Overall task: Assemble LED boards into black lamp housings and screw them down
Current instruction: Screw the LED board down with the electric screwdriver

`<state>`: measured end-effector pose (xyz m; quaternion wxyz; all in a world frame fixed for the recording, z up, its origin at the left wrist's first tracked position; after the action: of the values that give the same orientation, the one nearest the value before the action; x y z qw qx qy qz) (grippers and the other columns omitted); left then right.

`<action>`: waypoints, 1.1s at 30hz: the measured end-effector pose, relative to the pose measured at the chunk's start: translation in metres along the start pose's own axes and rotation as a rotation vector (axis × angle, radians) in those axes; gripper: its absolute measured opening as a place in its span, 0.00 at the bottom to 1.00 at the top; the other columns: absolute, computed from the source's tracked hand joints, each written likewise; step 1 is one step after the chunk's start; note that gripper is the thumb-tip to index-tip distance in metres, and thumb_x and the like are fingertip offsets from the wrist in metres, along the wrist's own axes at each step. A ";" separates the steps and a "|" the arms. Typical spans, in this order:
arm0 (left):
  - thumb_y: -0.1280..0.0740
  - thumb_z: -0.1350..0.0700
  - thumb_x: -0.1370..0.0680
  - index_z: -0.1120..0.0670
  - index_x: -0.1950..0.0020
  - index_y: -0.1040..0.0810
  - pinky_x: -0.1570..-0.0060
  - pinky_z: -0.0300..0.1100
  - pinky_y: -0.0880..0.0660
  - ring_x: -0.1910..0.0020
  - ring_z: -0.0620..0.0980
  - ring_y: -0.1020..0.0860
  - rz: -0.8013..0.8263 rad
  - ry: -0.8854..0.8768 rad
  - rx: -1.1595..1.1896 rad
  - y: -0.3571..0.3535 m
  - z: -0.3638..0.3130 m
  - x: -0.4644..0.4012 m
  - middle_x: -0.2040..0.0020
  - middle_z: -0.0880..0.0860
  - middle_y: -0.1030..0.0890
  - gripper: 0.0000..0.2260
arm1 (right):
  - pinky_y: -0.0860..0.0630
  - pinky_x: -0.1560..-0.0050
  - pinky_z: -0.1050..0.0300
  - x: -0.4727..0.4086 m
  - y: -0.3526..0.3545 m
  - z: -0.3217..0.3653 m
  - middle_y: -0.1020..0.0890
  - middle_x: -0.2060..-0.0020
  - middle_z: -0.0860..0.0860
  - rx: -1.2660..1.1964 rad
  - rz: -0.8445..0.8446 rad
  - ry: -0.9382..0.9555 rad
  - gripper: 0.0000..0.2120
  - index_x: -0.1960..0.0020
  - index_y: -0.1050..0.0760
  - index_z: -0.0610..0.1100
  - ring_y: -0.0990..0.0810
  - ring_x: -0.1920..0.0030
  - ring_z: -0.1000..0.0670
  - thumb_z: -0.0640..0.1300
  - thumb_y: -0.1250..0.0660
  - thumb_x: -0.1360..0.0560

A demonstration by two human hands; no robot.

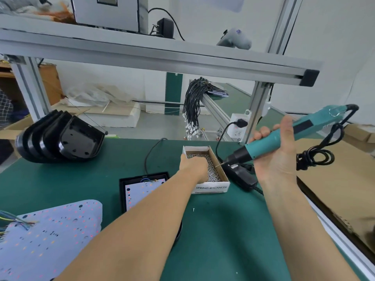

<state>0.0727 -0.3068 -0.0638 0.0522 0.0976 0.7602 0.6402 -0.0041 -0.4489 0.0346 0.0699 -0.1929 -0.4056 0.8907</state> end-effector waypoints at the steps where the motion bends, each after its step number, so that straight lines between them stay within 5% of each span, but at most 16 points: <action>1: 0.39 0.60 0.24 0.52 0.53 0.18 0.33 0.53 0.43 0.48 0.51 0.23 -0.018 0.001 0.004 0.000 0.000 0.000 0.53 0.47 0.17 0.11 | 0.27 0.59 0.59 0.000 0.002 0.001 0.27 0.70 0.53 0.003 -0.005 -0.002 0.13 0.64 0.30 0.49 0.28 0.69 0.53 0.56 0.29 0.33; 11: 0.31 0.55 0.25 0.45 0.58 0.16 0.47 0.45 0.42 0.51 0.46 0.26 -0.189 0.011 0.236 0.003 0.005 0.012 0.58 0.42 0.18 0.06 | 0.28 0.58 0.59 0.003 0.003 0.001 0.27 0.70 0.53 0.017 0.012 -0.007 0.13 0.62 0.30 0.48 0.28 0.69 0.54 0.54 0.29 0.31; 14: 0.29 0.57 0.26 0.47 0.61 0.17 0.50 0.40 0.37 0.59 0.43 0.25 -0.242 0.071 0.748 0.019 0.014 0.027 0.61 0.43 0.19 0.06 | 0.28 0.59 0.59 0.004 0.001 0.004 0.27 0.70 0.53 -0.001 0.025 0.009 0.12 0.62 0.29 0.48 0.28 0.69 0.54 0.54 0.31 0.28; 17: 0.28 0.65 0.28 0.55 0.61 0.18 0.68 0.32 0.29 0.68 0.45 0.24 -0.192 0.112 1.446 0.035 0.031 0.055 0.65 0.52 0.17 0.06 | 0.28 0.59 0.60 0.007 -0.004 0.003 0.26 0.70 0.53 -0.028 0.067 -0.011 0.14 0.66 0.27 0.50 0.28 0.69 0.54 0.57 0.27 0.34; 22: 0.32 0.67 0.26 0.59 0.55 0.18 0.69 0.33 0.24 0.70 0.44 0.22 -0.088 0.200 1.848 0.040 0.071 0.110 0.64 0.54 0.16 0.05 | 0.26 0.61 0.61 0.022 -0.030 -0.015 0.27 0.70 0.53 -0.087 0.170 -0.089 0.25 0.62 0.29 0.48 0.28 0.69 0.54 0.60 0.20 0.46; 33: 0.30 0.58 0.35 0.55 0.64 0.14 0.75 0.33 0.25 0.72 0.44 0.22 -0.061 0.252 1.950 0.027 0.111 0.170 0.67 0.51 0.19 0.05 | 0.29 0.60 0.59 0.061 -0.091 -0.068 0.28 0.70 0.52 -0.167 0.299 -0.180 0.26 0.63 0.30 0.48 0.29 0.70 0.53 0.61 0.21 0.47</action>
<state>-0.0681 -0.1592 -0.0484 -0.1162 0.0091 0.9576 -0.2635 -0.0351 -0.3243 0.0446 -0.1159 -0.1755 -0.4495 0.8682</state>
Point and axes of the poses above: each hand's wrist, its own x-axis away from the middle knuckle, its own y-axis out of the back of the hand, z = x × y, the point moved 4 cm from there along -x, towards the middle knuckle
